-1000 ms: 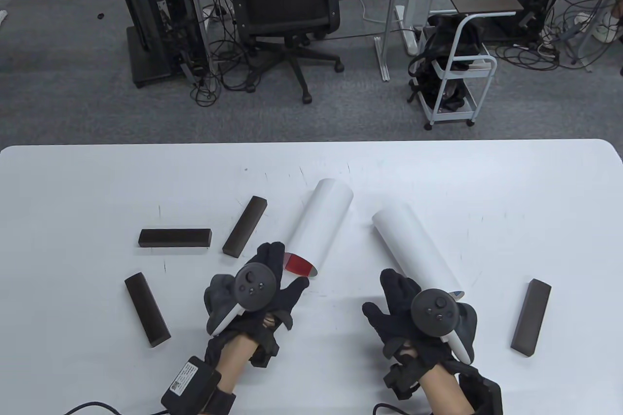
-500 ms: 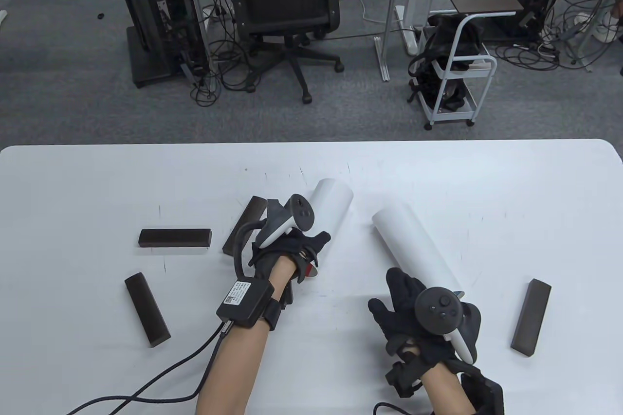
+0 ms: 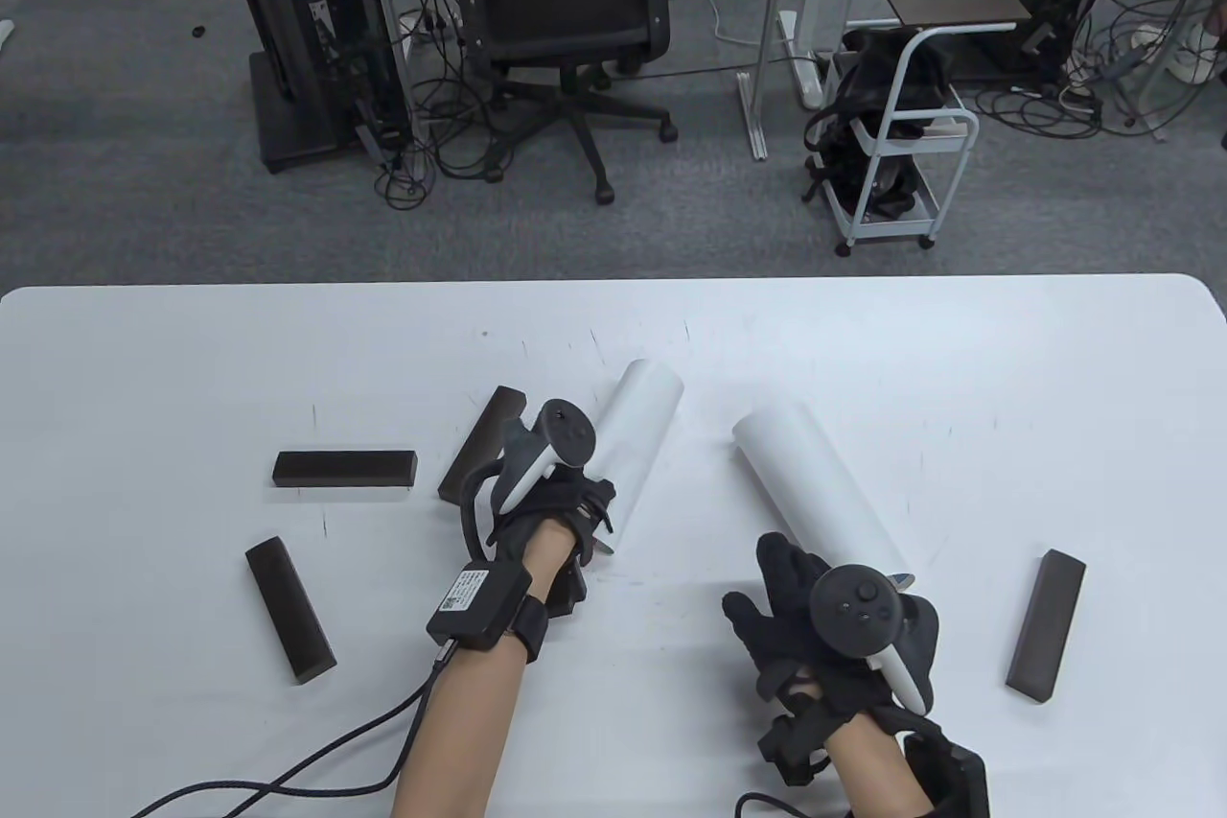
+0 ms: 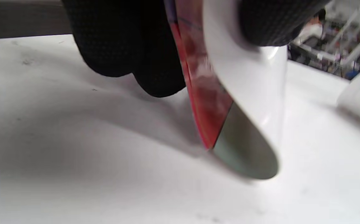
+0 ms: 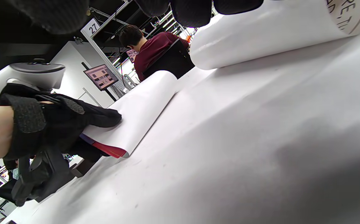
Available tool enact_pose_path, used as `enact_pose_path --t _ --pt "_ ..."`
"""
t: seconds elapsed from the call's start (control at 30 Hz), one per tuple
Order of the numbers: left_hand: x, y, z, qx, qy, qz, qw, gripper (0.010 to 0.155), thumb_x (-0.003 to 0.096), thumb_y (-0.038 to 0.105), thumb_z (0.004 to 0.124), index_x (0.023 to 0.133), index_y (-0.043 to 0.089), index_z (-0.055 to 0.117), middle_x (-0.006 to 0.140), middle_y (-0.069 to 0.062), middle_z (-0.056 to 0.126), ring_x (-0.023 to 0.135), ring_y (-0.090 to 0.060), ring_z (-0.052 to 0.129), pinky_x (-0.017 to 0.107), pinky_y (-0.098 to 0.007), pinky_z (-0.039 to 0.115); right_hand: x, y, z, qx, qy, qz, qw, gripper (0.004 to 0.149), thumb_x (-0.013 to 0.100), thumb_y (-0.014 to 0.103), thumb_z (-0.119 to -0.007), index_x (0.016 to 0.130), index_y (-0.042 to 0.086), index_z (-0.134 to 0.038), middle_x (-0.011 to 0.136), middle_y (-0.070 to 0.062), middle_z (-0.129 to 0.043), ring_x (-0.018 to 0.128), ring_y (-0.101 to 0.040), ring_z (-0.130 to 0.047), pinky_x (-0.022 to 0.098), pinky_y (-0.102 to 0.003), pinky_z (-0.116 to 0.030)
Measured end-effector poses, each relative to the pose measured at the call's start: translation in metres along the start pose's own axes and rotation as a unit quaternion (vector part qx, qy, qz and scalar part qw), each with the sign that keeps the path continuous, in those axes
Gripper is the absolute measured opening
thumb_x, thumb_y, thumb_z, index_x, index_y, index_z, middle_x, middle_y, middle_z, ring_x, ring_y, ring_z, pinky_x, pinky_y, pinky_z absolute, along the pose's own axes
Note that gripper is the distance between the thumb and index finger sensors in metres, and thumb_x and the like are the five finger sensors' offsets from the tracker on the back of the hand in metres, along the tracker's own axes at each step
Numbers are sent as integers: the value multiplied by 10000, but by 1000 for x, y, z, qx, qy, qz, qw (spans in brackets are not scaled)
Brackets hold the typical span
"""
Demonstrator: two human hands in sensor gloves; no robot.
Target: Unroll posters and secure with paperweights
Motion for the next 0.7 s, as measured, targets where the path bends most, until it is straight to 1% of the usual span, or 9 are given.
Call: enact_pose_path --t 0.13,0.2,0.27,0.4,0.5,0.53,0.63,0.7 --pt "-20 -13 -14 -84 12 20 996 691 450 440 803 998 79 586 825 -72 888 572 -145 1051 411 -345 902 0 2 -2 5 7 4 1000 775 458 601 -675 1022 144 -405 1077 -207 -470 964 -526 -429 685 -675 -430" --pt "-40 -17 -26 -119 24 35 992 692 446 436 804 995 72 591 820 -80 890 563 -151 1052 403 -349 902 0 5 -3 4 9 10 1000 775 458 601 -675 1023 143 -406 1077 -206 -472 964 -524 -429 685 -675 -432" --pt "-60 -20 -35 -136 34 47 989 689 441 431 808 989 67 601 812 -87 895 550 -159 1056 394 -355 902 -1 7 -4 4 10 13 1000 775 458 601 -675 1023 143 -405 1078 -204 -471 964 -526 -428 685 -675 -432" --pt "-98 -28 -42 -148 34 62 986 691 436 427 810 986 62 605 809 -96 897 544 -171 1057 388 -363 900 -2 10 -7 -1 15 20 1000 775 458 601 -675 1022 143 -405 1076 -205 -473 963 -524 -431 685 -674 -432" --pt "-123 -35 -35 -152 21 67 986 698 436 428 810 989 57 601 814 -105 892 547 -179 1055 390 -369 897 -2 13 -9 -4 19 27 999 774 459 602 -674 1022 144 -406 1076 -206 -473 963 -525 -432 684 -674 -435" --pt "-127 -37 -31 -152 17 68 986 697 436 428 810 987 55 602 812 -106 892 544 -179 1056 387 -367 898 -2 14 -10 -4 21 28 999 774 459 601 -674 1022 144 -406 1077 -207 -472 964 -523 -433 685 -673 -434" --pt "-141 -43 -11 -144 -3 66 987 701 433 426 810 984 45 603 812 -116 891 535 -183 1059 378 -366 899 -3 16 -14 -10 28 32 999 774 459 601 -675 1022 142 -407 1075 -209 -474 962 -523 -436 685 -671 -437" --pt "-146 -45 5 -134 -17 62 989 702 434 423 808 985 41 599 813 -121 887 533 -185 1059 375 -367 899 -2 16 -16 -14 32 32 999 774 458 602 -674 1021 141 -409 1074 -207 -477 961 -523 -438 684 -670 -439"
Point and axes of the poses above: the tracker on the back of each hand, its own y axis roughly to the thumb side, its own x axis roughly from the wrist to the fingertips, z = x × y, the point moved 4 cm from there along x, roughly from the wrist to the fingertips
